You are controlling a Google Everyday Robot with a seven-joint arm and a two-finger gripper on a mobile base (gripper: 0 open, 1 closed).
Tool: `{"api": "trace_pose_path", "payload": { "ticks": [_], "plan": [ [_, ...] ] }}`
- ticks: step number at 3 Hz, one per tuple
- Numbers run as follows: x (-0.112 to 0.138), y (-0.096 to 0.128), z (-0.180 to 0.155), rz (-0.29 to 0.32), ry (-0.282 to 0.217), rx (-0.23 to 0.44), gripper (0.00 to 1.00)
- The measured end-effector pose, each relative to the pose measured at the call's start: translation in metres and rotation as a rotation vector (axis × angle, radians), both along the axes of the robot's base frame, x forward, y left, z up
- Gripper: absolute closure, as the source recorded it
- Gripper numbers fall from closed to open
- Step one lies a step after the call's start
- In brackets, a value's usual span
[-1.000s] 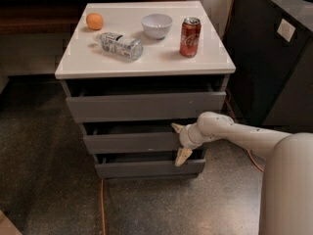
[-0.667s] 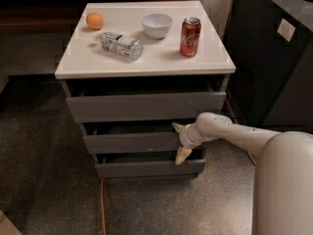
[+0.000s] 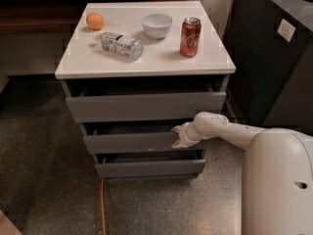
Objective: Place coke can into middle drawer
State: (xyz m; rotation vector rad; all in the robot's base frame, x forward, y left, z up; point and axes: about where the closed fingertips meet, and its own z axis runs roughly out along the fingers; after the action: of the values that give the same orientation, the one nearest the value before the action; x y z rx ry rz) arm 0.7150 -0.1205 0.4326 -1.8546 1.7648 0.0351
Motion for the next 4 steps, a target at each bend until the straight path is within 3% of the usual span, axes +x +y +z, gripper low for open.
{"api": "trace_pose_path", "payload": {
  "ticks": [2,3,4],
  "plan": [
    [-0.005,-0.003,0.004,-0.01,-0.001,-0.001,0.96],
    [-0.005,-0.003,0.007,-0.01,-0.001,-0.001,1.0],
    [-0.024,-0.003,0.012,-0.002,0.007,0.006,1.0]
  ]
}}
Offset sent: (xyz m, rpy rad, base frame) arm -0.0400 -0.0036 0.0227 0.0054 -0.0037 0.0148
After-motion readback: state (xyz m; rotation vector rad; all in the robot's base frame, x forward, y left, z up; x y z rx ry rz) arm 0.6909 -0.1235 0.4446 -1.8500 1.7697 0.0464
